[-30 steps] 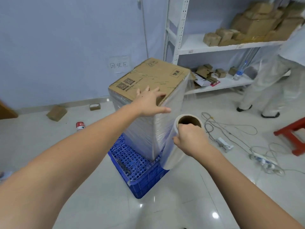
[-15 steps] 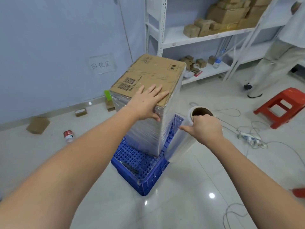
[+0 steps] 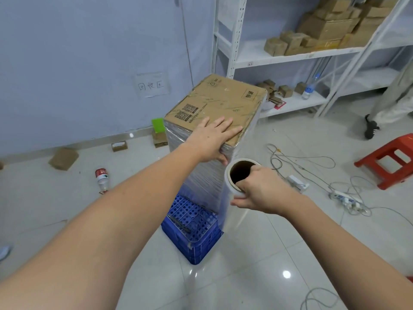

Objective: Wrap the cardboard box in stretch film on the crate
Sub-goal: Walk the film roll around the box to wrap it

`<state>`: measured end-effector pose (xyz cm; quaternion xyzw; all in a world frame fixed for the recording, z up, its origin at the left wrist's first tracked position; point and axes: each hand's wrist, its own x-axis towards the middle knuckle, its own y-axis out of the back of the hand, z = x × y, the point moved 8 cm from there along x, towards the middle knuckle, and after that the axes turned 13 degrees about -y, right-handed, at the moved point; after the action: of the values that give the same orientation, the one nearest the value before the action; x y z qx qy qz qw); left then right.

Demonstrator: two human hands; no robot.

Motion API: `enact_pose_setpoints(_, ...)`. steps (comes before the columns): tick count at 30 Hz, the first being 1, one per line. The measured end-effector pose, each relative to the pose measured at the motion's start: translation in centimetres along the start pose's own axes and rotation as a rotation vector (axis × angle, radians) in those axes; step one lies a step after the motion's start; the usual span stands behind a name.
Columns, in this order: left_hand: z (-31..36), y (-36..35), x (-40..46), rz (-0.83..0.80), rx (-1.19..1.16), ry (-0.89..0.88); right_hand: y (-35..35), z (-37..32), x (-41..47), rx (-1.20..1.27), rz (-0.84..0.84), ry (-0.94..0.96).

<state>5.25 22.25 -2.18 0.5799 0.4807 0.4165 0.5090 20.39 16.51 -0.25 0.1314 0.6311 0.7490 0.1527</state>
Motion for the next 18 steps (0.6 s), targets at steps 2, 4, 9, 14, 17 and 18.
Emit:
enact_pose_setpoints(2,-0.1,0.1,0.0,0.005,0.004,0.004,0.4,-0.3,0.1,-0.013,-0.009,0.011)
enact_pose_setpoints(4,-0.1,0.2,0.1,0.007,0.003,0.005,0.8,-0.4,-0.1,-0.038,-0.008,0.007)
enact_pose_setpoints(9,-0.3,0.1,0.1,0.019,0.008,0.003,0.0,0.6,-1.0,0.047,-0.059,-0.092)
enact_pose_setpoints(14,0.0,0.4,0.1,0.014,0.021,0.008,-0.3,0.9,-1.7,0.099,-0.021,-0.183)
enact_pose_setpoints(17,-0.1,0.5,0.0,0.012,0.018,0.018,0.0,0.8,-1.9,0.106,-0.007,-0.202)
enact_pose_setpoints(18,-0.1,0.5,-0.1,0.012,0.018,0.02,0.2,0.9,-1.8,0.116,-0.006,-0.223)
